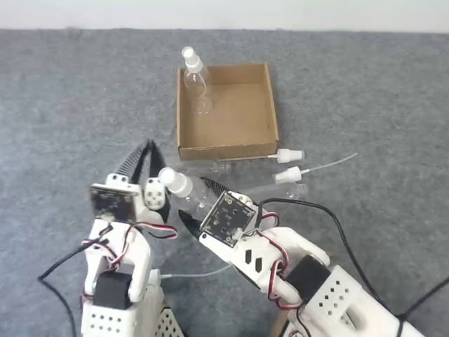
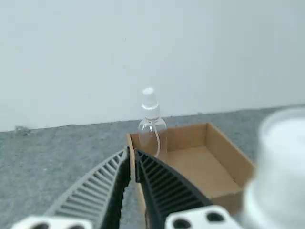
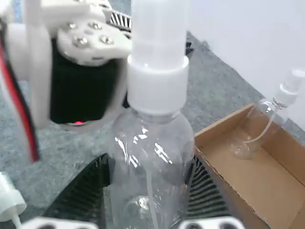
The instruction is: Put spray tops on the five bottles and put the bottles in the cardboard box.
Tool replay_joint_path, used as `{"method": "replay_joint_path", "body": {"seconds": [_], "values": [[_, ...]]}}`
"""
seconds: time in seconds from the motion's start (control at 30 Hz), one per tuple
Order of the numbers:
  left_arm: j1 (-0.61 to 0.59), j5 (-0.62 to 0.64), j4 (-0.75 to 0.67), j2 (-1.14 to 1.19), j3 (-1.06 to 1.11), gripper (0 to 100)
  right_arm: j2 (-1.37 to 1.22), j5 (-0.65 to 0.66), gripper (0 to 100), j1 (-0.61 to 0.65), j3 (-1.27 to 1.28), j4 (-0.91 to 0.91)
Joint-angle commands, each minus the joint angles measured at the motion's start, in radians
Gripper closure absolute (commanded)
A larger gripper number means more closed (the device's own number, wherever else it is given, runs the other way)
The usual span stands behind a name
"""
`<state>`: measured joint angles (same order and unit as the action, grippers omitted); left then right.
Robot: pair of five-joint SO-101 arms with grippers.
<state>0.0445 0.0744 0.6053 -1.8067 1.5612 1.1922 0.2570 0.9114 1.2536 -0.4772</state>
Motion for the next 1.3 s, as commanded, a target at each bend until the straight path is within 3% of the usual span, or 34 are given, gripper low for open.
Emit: {"method": "replay_joint_path", "body": {"seconds": [0.0, 0.2, 0.6, 1.0, 1.27], "values": [[0.11, -0.04, 0.127, -0.015, -0.11, 99, -0.01, 0.012, 99.2, 0.01, -0.072, 0.027], [0.189, -0.04, 0.235, -0.015, -0.183, 99, -0.01, 0.012, 99.2, 0.008, -0.072, 0.024], [0.183, -0.037, 0.239, -0.017, -0.196, 99, -0.01, 0.006, 99.2, 0.004, -0.072, 0.022], [-0.183, -0.023, 0.233, -0.017, -0.165, 99, -0.025, 0.008, 99.2, -0.105, -0.221, 0.016], [-0.39, 0.242, 0.219, -0.017, -0.039, 99, -0.251, 0.005, 99.2, -0.127, -0.4, 0.025]]}}
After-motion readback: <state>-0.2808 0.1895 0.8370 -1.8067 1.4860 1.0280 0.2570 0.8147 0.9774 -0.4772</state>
